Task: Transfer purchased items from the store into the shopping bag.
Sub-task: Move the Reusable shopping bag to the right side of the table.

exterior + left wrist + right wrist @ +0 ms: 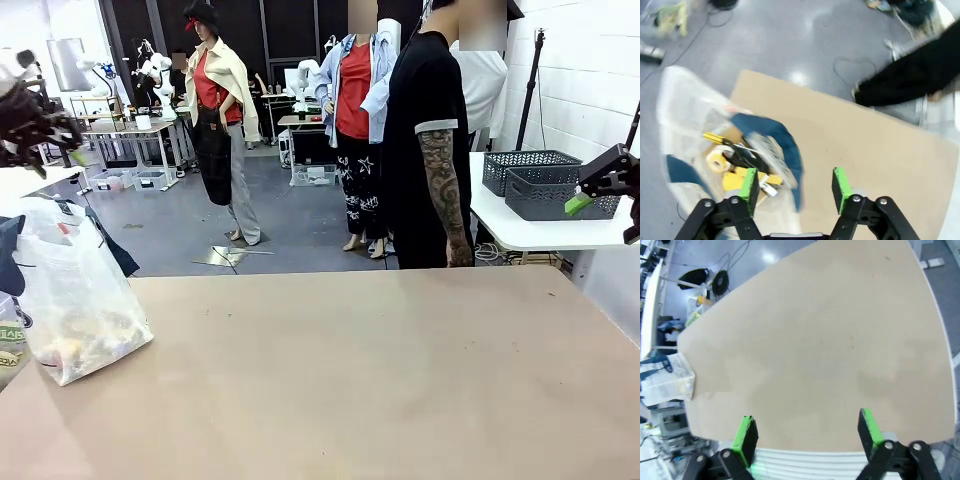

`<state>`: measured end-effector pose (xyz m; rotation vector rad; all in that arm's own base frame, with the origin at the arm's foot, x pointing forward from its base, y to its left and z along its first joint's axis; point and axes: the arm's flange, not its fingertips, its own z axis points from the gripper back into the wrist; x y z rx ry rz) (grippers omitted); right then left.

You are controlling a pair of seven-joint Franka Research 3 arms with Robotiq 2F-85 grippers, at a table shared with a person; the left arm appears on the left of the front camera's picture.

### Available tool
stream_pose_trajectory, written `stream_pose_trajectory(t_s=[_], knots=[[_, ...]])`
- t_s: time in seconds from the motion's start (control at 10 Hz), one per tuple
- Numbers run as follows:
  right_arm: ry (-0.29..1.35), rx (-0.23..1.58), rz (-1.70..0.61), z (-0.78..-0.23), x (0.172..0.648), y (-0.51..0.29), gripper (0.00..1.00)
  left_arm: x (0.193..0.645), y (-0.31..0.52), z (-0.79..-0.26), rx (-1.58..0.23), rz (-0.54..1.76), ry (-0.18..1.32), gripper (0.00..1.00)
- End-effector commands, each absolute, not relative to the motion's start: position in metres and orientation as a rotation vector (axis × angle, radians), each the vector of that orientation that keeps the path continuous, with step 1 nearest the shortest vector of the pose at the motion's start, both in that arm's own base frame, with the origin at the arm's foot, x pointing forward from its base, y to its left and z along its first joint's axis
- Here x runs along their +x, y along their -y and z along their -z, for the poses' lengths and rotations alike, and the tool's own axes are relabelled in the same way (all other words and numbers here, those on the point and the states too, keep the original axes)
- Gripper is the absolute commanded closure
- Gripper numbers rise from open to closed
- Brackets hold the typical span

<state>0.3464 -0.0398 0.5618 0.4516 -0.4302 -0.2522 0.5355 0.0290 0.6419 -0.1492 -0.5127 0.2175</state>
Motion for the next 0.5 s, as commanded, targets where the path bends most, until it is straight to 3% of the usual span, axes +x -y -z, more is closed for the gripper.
stream_pose_trajectory(t_s=[0.0, 0.4], knots=[[0.421, 0.444, 0.238, -0.561, 0.346, 0.043, 0.0, 0.542, 0.051, -0.624, -0.089, -0.02, 0.483, 0.0], [0.421, 0.444, 0.238, -0.561, 0.346, 0.043, 0.0, 0.577, 0.234, -0.56, 0.092, 0.358, 0.354, 0.0]])
